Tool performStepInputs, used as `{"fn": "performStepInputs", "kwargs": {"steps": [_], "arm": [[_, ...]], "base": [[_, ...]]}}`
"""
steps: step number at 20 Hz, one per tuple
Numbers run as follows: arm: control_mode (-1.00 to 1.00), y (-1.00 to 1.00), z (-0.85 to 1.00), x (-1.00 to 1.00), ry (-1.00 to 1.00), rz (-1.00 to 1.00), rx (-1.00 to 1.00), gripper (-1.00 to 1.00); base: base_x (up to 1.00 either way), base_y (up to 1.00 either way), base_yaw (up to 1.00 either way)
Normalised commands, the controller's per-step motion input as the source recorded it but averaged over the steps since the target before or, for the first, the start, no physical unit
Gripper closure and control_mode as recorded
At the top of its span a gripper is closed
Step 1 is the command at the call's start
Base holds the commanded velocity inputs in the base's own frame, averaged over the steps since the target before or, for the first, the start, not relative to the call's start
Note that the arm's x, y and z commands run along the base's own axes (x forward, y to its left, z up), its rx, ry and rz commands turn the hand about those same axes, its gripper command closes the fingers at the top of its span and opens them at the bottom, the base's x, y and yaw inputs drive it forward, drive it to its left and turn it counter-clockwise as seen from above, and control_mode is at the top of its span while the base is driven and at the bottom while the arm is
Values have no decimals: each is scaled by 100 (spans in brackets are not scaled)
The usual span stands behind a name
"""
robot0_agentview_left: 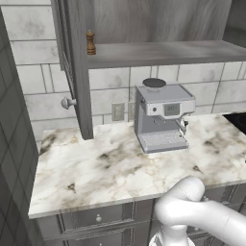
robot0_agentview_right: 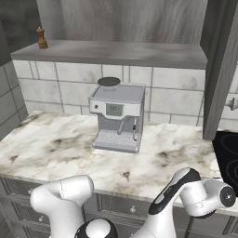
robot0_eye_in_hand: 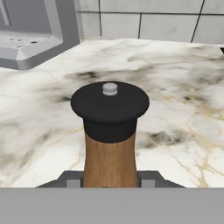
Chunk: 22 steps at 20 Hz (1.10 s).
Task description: Take 2 condiments from the cabinet and move them on the counter near the stove.Make sure the condiments are lined up with each other, next to each other.
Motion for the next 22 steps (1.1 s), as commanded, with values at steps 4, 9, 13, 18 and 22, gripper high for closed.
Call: {"fn": "performStepInputs", "kwargs": {"steps": [4, 9, 13, 18, 22], "arm": [[-100, -4, -11, 2, -1, 0, 0, 100], [-100, 0, 0, 0, 0, 0, 0, 100], [-100, 0, 0, 3, 0, 0, 0, 100], [-100, 0, 0, 0, 0, 0, 0, -100], [-100, 0, 0, -2, 0, 0, 0, -100]], "base": [[0, 0, 0], [0, 0, 0], [0, 0, 0], [0, 0, 0], [0, 0, 0]]}}
